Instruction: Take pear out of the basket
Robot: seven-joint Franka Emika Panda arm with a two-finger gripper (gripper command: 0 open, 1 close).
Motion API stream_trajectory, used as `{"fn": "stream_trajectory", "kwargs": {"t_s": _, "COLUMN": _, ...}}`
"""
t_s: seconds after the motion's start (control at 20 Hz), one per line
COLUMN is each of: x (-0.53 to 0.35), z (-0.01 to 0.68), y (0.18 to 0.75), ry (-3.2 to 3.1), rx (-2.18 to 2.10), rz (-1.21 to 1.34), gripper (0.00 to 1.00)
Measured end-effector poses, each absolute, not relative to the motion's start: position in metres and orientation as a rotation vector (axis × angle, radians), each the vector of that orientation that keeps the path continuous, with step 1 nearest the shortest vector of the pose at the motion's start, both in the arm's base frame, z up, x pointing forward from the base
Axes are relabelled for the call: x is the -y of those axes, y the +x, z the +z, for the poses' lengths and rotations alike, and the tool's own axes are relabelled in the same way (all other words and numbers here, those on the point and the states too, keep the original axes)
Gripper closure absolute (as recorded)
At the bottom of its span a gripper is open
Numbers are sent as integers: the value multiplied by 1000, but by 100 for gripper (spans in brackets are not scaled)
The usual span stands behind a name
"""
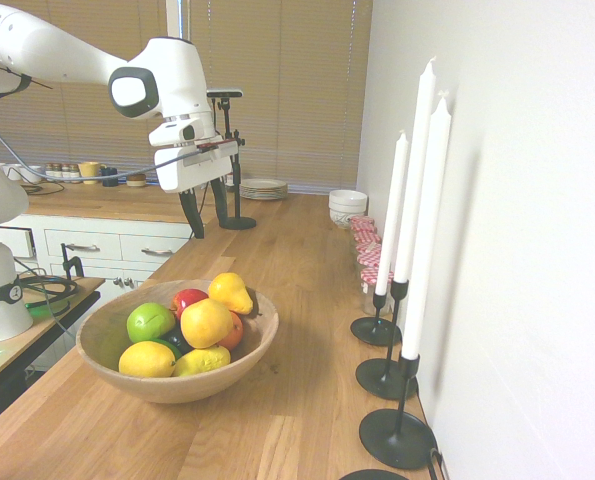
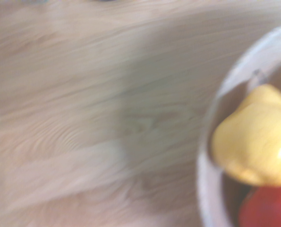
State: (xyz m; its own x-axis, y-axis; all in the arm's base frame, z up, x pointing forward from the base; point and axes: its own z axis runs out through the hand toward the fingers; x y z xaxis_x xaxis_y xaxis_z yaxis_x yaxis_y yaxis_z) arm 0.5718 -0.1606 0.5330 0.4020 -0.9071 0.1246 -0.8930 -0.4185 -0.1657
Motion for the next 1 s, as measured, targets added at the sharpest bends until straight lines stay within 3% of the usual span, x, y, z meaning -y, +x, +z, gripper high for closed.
{"fn": "stream_trajectory", "kwargs": {"t_s": 0.45, "x": 237, "z": 518, "y": 602, "ry": -2434, "rx": -1823, "rz": -244, "gripper": 0}}
{"fn": "stream_trajectory", "kwargs": {"t_s": 1.0, "x": 257, "z": 474, "y": 621, "ry": -2414, "rx": -1872, "rz": -159, "gripper": 0}}
